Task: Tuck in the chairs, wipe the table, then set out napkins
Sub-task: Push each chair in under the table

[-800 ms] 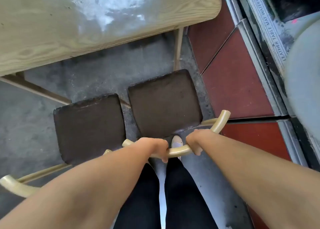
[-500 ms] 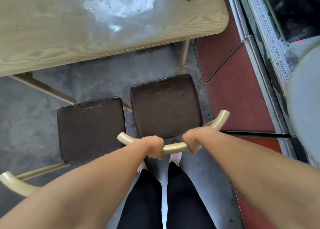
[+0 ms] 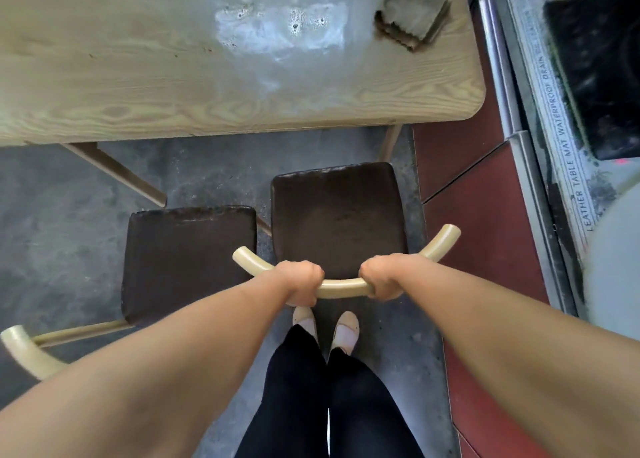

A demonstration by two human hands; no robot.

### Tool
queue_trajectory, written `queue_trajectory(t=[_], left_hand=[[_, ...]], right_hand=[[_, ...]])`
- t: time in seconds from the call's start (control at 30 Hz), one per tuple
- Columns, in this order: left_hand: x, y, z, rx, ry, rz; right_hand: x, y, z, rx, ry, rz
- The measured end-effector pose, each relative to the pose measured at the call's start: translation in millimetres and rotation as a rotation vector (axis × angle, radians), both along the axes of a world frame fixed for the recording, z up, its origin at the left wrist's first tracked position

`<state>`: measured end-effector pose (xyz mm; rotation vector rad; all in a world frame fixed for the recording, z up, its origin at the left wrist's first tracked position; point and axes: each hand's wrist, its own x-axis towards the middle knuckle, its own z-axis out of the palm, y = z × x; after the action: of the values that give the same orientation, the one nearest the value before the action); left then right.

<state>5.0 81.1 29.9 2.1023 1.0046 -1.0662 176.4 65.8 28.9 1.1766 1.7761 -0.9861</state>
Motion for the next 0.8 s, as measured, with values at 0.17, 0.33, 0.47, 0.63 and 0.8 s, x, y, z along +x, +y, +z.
queue_trajectory(t=[0.17,0.33,0.47,0.63,0.8], left_hand=[[-0.6,33.9,-9.2,0.077,-0.011,-0.042],[-3.4,67.3,-17.8,0.134,-0.027,-0.049],[-4.7,94.6,-27.0,0.163,-0.038,-0.049],[-4.0,119.7,-35.4,0.172,-0.034,-0.037],[-3.1,136.4,-47.6,0.165,-0.035,-0.032]], right_hand=[[0.8,30.8,-3.7,0.051,-0.009,-0.013],[-1.4,62.6,-1.9,0.080,-0.012,-0.012],[-4.4,89.2,-5.8,0.113,-0.037,-0.008],[-5.7,112.5,-16.4,0.142,-0.055,-0.034],[-4.2,126.2,-34.8,0.191,-0.066,-0.038]])
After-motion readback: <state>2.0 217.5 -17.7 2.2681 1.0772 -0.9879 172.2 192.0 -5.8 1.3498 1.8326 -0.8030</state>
